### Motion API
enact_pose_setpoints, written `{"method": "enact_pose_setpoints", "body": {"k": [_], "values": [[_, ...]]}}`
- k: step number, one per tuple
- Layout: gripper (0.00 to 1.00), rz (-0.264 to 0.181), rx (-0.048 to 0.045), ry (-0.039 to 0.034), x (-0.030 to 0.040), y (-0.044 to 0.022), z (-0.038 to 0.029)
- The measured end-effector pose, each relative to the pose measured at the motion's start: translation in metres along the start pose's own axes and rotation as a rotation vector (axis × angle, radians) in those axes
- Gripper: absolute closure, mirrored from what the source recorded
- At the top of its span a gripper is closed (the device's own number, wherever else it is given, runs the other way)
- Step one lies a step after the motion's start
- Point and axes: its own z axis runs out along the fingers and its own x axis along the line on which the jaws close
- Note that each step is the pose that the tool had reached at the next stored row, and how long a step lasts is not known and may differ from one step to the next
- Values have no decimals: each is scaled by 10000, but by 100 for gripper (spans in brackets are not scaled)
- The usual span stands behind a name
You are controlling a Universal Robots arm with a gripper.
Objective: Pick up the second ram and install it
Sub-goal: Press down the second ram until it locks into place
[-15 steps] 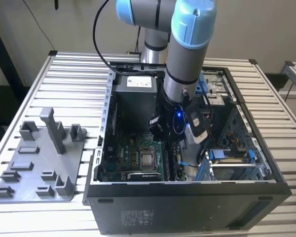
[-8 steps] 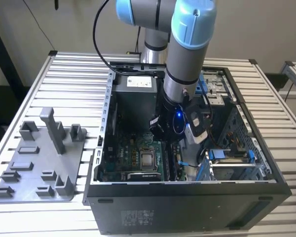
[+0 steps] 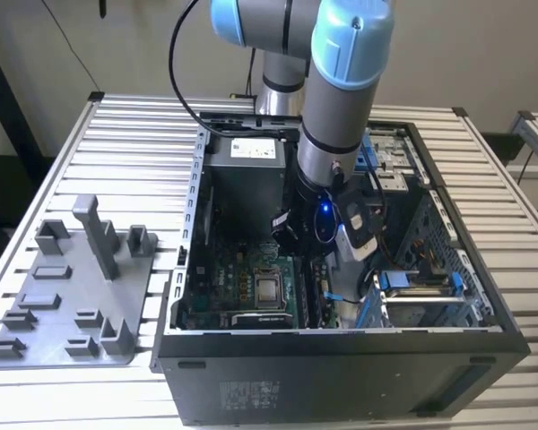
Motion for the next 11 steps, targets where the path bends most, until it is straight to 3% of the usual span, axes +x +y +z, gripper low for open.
{"method": "enact_pose_setpoints", "body": {"k": [3,6,11], "values": [[88,17,37,4,-1,2,-43],[88,127,108,2,-1,-6,-26],[88,401,106,-2,-1,-16,17]]}}
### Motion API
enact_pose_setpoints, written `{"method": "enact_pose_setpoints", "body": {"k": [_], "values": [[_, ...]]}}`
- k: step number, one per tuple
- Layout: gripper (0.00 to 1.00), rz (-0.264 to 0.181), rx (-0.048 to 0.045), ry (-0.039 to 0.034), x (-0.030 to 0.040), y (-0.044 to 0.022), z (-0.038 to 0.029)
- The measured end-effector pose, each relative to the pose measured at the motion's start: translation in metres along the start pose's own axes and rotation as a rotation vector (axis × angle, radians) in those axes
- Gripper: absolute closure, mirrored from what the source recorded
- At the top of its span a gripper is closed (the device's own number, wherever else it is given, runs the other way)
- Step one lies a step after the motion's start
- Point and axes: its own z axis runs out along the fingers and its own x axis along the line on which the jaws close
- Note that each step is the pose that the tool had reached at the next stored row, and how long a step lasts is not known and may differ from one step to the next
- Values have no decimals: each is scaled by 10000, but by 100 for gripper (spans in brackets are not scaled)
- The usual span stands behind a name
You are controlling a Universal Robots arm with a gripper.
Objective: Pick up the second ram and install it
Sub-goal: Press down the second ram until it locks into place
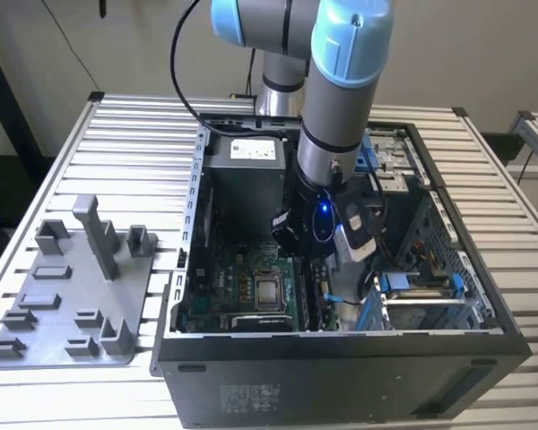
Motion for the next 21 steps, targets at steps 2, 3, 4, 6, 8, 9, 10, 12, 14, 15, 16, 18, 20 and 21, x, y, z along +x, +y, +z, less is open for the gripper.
{"method": "enact_pose_setpoints", "body": {"k": [2,3,4,6,8,9,10,12,14,15,16,18,20,21], "values": [[88,30,-3,-1,0,0,15],[88,40,-18,1,-1,0,13],[88,44,-107,4,-1,-5,11],[88,53,-268,11,-1,-7,13],[88,64,-346,13,0,-5,12],[88,82,-332,11,-1,-5,14],[88,94,-305,9,-1,-3,16],[88,96,-283,10,-1,-5,23],[88,101,-269,13,-1,-6,40],[88,102,-268,13,-1,-6,40],[88,102,-272,12,-1,-5,43],[88,102,-279,9,-1,-5,47],[88,102,-280,9,-1,-5,47],[88,102,-280,9,-1,-5,47]]}}
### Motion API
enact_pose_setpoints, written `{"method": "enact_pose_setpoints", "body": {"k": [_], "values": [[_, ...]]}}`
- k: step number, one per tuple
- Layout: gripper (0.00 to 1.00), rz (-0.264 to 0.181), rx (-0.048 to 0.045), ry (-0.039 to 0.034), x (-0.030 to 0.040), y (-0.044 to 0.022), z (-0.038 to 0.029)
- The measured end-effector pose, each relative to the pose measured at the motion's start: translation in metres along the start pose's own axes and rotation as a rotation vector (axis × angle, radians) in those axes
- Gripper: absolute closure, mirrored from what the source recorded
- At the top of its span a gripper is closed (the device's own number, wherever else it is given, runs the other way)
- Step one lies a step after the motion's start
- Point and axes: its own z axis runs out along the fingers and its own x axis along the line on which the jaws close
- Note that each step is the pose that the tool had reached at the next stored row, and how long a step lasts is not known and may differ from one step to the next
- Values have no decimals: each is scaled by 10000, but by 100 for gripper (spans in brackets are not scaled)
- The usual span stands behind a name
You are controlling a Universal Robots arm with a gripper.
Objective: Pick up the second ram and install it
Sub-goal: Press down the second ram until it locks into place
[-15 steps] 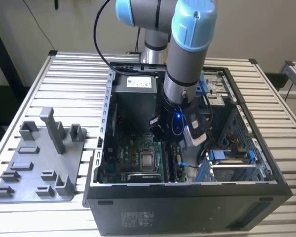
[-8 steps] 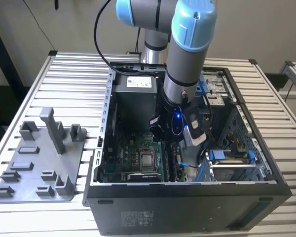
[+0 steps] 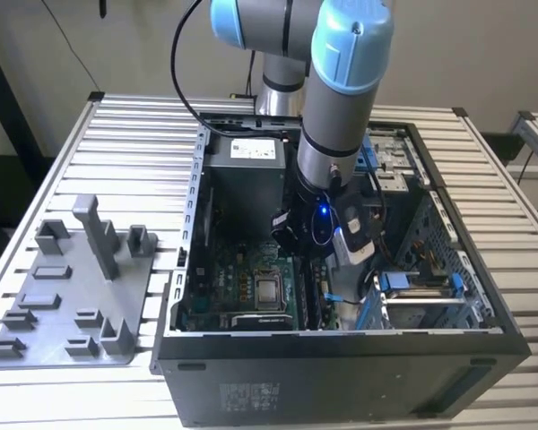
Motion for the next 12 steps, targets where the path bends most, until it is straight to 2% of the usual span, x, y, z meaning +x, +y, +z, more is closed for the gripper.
{"method": "enact_pose_setpoints", "body": {"k": [12], "values": [[88,0,6,0,0,0,1]]}}
